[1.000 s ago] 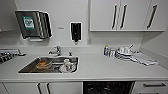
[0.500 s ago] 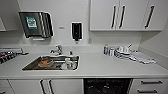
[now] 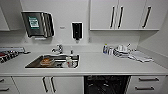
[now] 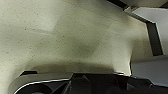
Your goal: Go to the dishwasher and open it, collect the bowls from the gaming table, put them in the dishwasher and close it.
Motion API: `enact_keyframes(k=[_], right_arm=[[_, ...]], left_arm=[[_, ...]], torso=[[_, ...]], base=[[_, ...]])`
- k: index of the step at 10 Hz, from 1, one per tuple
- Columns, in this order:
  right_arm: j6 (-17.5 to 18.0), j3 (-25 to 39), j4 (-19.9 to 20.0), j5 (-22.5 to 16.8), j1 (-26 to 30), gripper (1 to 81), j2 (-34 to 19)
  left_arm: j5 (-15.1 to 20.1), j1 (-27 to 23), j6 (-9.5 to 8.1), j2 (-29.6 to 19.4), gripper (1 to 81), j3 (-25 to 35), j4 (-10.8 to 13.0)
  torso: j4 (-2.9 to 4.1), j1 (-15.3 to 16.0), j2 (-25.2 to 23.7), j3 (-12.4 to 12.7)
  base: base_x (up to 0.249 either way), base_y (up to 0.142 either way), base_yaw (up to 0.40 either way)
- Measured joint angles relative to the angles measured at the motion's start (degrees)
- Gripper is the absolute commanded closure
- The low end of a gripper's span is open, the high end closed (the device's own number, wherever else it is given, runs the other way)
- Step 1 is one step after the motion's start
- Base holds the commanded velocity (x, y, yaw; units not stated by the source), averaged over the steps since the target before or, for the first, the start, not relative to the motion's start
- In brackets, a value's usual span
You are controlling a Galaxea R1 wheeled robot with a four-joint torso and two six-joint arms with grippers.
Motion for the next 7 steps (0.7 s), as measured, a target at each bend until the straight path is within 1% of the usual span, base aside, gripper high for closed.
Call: enact_keyframes(k=[2,4,6,7], right_arm=[[-0.07,-1.38,-0.11,0.88,-0.06,1.0,0.61],[-0.39,-1.83,-0.18,0.72,-1.33,1.0,0.94],[-3.58,-2.32,-0.40,1.11,-1.77,1.0,1.22],[-5.29,-2.86,-1.49,1.22,-1.90,1.0,2.07]], left_arm=[[-0.12,0.12,0.02,0.00,1.0,0.00,0.02],[-0.12,0.33,0.04,0.11,1.0,-0.02,0.02],[0.02,0.44,0.00,0.16,1.0,-0.04,0.02],[-0.01,0.01,0.02,0.13,1.0,-0.04,0.02]], torso=[[0.00,0.02,0.00,0.00],[0.00,0.02,0.00,-0.02],[0.00,0.00,0.00,0.00],[0.00,0.02,0.00,-0.02]], base=[[-0.084,0.000,0.000],[0.000,0.000,0.000],[0.000,0.000,0.000],[0.000,0.000,0.000]])
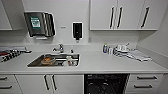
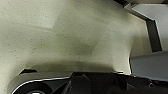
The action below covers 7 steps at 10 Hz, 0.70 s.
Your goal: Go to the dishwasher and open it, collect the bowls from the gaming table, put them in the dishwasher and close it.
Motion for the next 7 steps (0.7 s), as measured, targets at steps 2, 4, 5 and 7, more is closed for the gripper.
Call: enact_keyframes(k=[2,4,5,7], right_arm=[[-2.65,-1.83,-3.04,0.41,-2.02,1.0,2.08],[-6.17,-4.52,-6.78,3.19,-5.13,1.0,3.83],[-7.08,-6.21,-8.20,4.22,-5.88,1.0,4.90],[-8.29,-10.79,-10.56,5.56,-7.18,1.0,7.88]], left_arm=[[-0.02,0.05,0.01,0.02,1.0,0.00,0.00],[-0.40,0.11,0.06,0.50,1.0,-1.23,0.02],[-0.41,0.16,0.12,0.94,1.0,-2.45,0.02],[-0.55,0.13,0.17,2.07,1.0,-5.81,0.02]], torso=[[0.00,0.00,0.00,0.02],[0.00,0.00,0.00,0.00],[0.00,0.00,0.00,0.02],[0.00,0.00,0.00,0.02]], base=[[0.000,0.000,0.000],[0.000,0.000,0.000],[0.000,0.000,0.000],[0.000,0.000,0.000]])
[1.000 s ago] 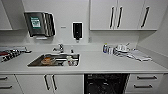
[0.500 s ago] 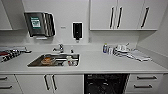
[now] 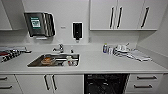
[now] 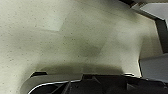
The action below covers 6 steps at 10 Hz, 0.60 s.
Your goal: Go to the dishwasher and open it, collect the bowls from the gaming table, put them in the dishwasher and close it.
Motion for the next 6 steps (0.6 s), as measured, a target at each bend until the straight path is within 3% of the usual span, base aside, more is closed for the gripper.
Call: enact_keyframes(k=[6], right_arm=[[-1.16,-18.41,-5.67,2.99,-5.23,1.0,12.39]], left_arm=[[0.04,0.18,0.02,3.66,1.0,-7.69,0.02]], torso=[[0.00,0.00,0.00,0.00]], base=[[0.000,0.000,0.000]])
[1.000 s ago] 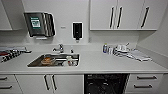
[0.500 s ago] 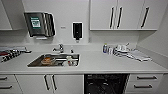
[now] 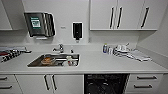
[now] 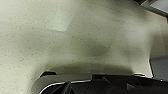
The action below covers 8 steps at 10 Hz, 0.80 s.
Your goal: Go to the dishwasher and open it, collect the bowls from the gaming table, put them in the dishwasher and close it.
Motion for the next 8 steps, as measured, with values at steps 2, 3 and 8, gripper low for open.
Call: enact_keyframes(k=[2,3,8], right_arm=[[-0.15,-4.88,-0.94,0.52,-1.11,1.0,3.35],[-0.17,-5.77,-1.51,0.57,-1.95,1.0,4.53],[-0.22,-12.65,-3.47,0.77,-3.01,1.0,8.86]], left_arm=[[0.11,0.00,0.00,1.22,1.0,-1.54,0.00],[0.11,0.00,0.01,1.46,1.0,-1.73,0.00],[0.07,-0.07,0.01,1.46,1.0,-1.95,0.02]], torso=[[0.00,0.00,0.00,0.00],[0.00,0.00,0.02,0.00],[0.00,-4.85,7.59,0.00]], base=[[0.000,0.000,0.000],[0.000,0.000,0.000],[0.000,0.000,0.000]])
